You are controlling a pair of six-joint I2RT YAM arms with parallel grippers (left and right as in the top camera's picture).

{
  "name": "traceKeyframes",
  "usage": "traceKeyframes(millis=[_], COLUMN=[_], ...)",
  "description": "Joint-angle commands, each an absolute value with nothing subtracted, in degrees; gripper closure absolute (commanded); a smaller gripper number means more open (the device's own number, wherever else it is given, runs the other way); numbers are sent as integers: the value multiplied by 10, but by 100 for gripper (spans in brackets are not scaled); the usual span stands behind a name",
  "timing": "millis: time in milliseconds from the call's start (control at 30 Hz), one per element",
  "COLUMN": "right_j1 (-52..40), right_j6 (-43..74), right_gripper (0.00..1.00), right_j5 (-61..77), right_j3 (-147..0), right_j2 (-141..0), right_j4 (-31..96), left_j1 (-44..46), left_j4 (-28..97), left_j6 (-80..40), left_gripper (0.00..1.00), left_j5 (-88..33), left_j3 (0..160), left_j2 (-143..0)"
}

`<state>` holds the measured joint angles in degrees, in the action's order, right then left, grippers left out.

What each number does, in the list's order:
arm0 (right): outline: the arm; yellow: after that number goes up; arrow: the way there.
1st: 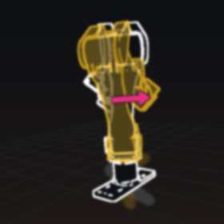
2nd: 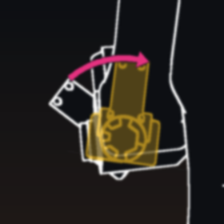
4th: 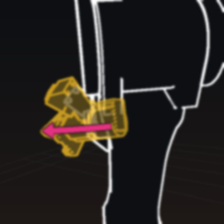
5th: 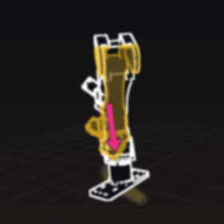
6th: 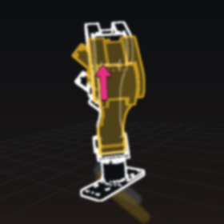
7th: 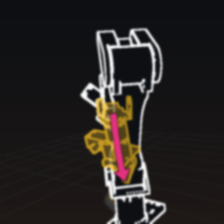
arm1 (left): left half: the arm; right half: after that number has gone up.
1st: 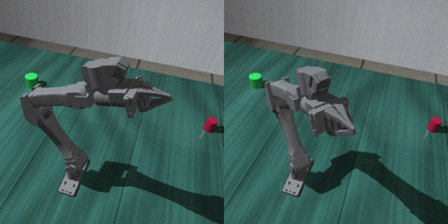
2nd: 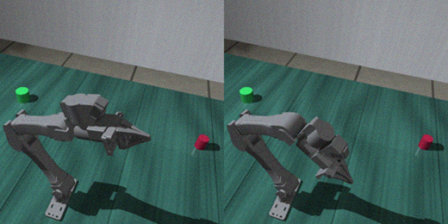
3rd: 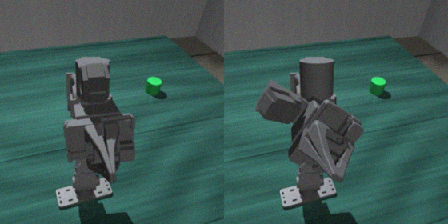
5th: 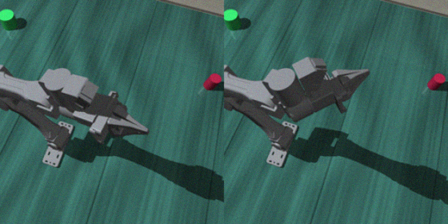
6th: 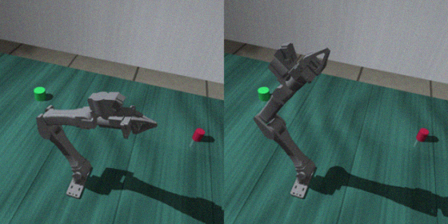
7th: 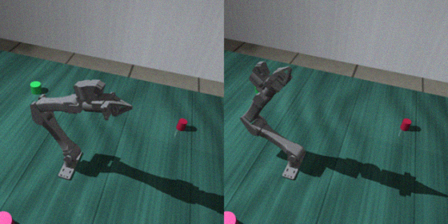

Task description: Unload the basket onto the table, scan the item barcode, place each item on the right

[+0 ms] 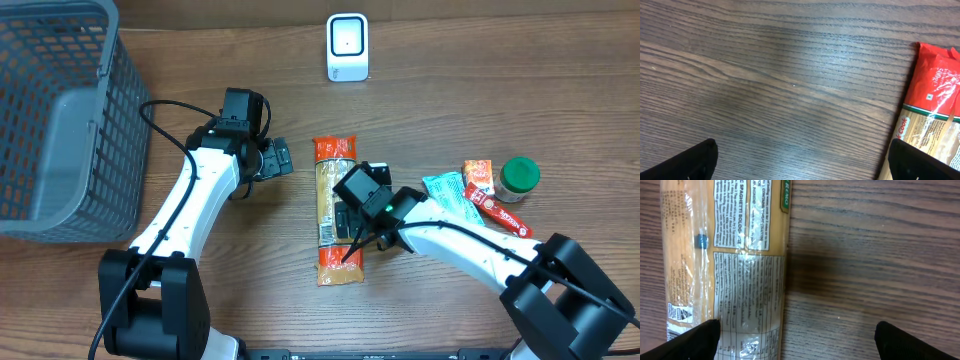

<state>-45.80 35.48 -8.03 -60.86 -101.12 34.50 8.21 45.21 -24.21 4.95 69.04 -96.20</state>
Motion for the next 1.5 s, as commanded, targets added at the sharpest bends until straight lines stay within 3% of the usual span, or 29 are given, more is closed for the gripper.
traceKeyframes(millis=[0,367,600,1033,1267,1467], right_j1=[-442,-446,-448,-433,-417,-394], right_j6=[325,325,325,287,162,222], right_gripper=[0,0,0,0,0,0], right_j5=[-33,23,57,-87,-96,-105], right_j3=[-623,-623,-633,-641,-641,-663], right_j2=[-1013,-1022,-1029,-1029,-1029,-1014], right_j4=[340,299,393,507,507,518], left_j1=[83,83,83,83,83,83], left_j4=[452,452,450,450,450,450], left_j6=[-244,-244,-244,-244,-244,-244], left_gripper=[0,0,0,0,0,0], left_j5=[49,49,49,49,49,49], left_j3=[696,696,696,696,696,696], left_j2=[-955,-955,-955,-955,-955,-955])
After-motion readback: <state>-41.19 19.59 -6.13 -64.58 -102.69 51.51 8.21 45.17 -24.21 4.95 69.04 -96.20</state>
